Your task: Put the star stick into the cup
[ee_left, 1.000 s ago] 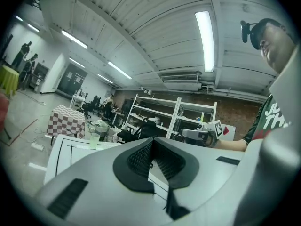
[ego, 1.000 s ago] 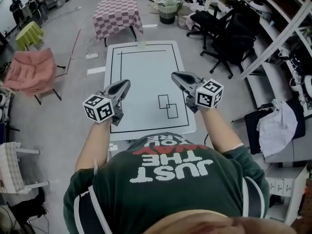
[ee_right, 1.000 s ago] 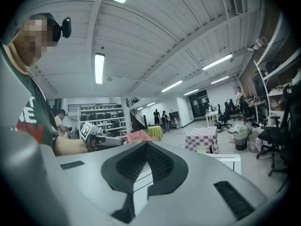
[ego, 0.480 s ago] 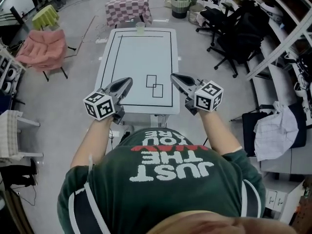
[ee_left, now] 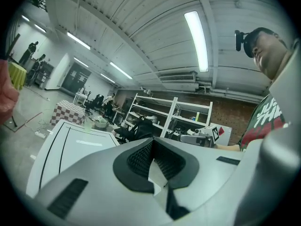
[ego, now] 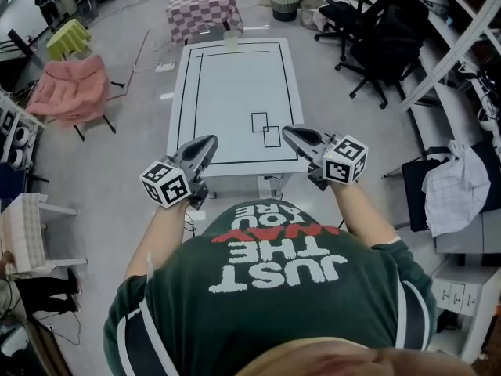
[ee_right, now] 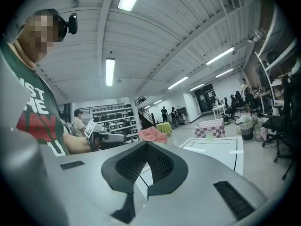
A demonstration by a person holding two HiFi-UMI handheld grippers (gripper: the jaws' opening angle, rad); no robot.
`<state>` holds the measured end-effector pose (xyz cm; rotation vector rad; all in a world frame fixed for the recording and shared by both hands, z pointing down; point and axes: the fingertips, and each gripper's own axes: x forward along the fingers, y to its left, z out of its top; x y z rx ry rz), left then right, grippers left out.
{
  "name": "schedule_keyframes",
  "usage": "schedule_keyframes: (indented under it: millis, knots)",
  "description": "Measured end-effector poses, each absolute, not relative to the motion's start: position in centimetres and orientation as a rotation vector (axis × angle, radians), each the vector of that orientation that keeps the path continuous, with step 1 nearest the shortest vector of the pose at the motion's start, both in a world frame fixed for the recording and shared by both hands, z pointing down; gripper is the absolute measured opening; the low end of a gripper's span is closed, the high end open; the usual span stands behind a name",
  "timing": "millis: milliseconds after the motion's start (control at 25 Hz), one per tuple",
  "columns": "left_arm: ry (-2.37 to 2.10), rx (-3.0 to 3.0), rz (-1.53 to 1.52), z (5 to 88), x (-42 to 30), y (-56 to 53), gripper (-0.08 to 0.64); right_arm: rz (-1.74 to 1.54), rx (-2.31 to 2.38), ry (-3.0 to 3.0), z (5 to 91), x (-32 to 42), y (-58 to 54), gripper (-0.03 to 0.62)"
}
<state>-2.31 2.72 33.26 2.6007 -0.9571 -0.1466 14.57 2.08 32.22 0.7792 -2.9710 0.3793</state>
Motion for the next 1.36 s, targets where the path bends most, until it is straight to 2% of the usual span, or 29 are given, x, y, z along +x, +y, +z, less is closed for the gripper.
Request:
schedule_keyframes:
  millis: [480, 1360]
  knots:
    - [-0.890, 2.614, -0.144, 35.5, -10.6, 3.6, 0.009, 0.433, 0.824, -2.972, 33.3, 5.9, 2.0, 0.032]
    - [-0.947, 2.572, -0.176, 36.1, -10.5, 3.9, 0.009, 0.377, 0.751, -2.947, 33.7, 6.2, 1.8, 0.032]
